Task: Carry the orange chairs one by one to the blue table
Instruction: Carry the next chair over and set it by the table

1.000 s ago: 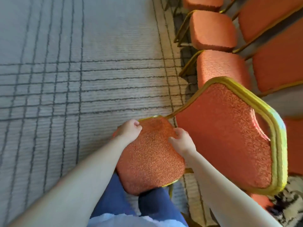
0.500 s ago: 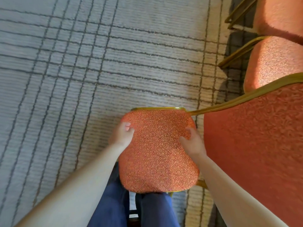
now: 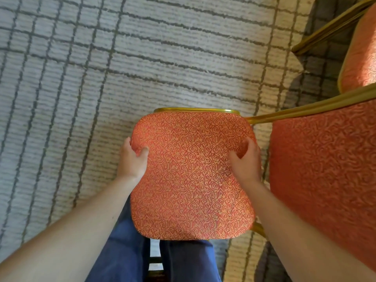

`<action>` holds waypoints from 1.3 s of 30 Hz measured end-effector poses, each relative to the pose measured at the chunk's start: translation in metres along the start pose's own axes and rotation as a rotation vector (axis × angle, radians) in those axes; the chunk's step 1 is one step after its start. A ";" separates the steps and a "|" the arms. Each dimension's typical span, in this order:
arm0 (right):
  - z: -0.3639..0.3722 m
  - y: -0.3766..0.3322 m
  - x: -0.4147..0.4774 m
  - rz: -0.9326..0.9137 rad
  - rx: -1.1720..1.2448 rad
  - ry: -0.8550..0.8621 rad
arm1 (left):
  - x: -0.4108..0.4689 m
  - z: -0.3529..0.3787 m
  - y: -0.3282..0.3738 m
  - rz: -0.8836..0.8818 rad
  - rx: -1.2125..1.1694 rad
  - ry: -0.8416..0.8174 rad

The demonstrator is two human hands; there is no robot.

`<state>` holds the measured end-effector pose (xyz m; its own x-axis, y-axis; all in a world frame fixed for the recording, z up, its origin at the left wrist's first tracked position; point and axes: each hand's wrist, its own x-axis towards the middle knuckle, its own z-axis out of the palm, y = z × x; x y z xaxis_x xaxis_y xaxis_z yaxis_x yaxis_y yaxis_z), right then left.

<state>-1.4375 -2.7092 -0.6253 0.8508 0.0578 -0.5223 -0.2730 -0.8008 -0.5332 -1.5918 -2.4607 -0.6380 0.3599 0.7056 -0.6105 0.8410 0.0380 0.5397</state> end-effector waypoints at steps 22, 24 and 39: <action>0.000 0.059 0.061 0.313 0.263 -0.088 | 0.021 0.023 -0.035 -0.287 -0.231 0.081; -0.001 0.058 0.062 0.341 0.262 -0.095 | 0.026 0.017 -0.039 -0.361 -0.305 -0.020; -0.024 0.022 0.041 0.455 0.285 -0.170 | 0.033 -0.011 -0.025 -0.384 -0.239 -0.084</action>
<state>-1.3978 -2.7388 -0.6423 0.5409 -0.1418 -0.8290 -0.7261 -0.5761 -0.3753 -1.6059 -2.4308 -0.6652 0.0795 0.5492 -0.8319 0.8065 0.4550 0.3775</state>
